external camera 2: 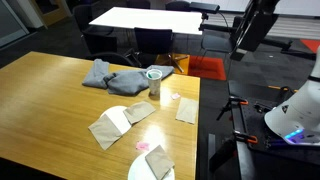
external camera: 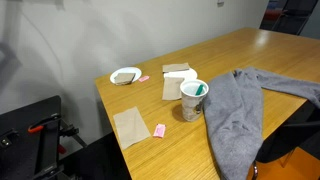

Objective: Remove the marker out of the cup and put it on the table

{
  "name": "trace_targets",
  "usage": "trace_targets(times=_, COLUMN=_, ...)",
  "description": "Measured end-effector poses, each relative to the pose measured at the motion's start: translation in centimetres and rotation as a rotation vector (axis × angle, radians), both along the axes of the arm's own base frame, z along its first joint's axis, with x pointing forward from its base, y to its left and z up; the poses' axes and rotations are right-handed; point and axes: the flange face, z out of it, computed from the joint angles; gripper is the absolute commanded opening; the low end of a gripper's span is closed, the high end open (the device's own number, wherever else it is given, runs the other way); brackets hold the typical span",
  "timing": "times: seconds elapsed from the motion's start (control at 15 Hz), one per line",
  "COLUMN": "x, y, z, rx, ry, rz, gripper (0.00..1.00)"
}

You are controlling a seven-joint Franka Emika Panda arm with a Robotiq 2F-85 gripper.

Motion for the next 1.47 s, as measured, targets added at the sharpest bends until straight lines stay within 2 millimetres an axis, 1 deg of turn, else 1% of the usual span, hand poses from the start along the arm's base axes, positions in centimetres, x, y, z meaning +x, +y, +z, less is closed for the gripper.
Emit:
trace_targets(times=0.73, x=0.0, y=0.0, z=0.0, rx=0.000, ry=0.000, rz=0.001, gripper=1.00)
trace_targets(times=0.93, x=0.2, y=-0.5, z=0.1, rx=-0.001, ry=-0.005, rz=-0.002, gripper=1.00)
trace_targets(times=1.0, x=0.3, y=-1.0, z=0.1, rx=0.002, ry=-0.006, rz=-0.002, gripper=1.00)
trace_targets(times=1.13, x=0.9, y=-2.5, z=0.3, rx=0.012, ry=-0.007, rz=0.004, gripper=1.00)
trace_targets(times=1.27, x=1.7, y=-4.4, z=0.2, rx=0.022, ry=-0.005, rz=0.016, gripper=1.00)
trace_targets(times=1.47, x=3.3, y=-7.6, z=-0.4, rx=0.048, ry=0.000, rz=0.040, gripper=1.00)
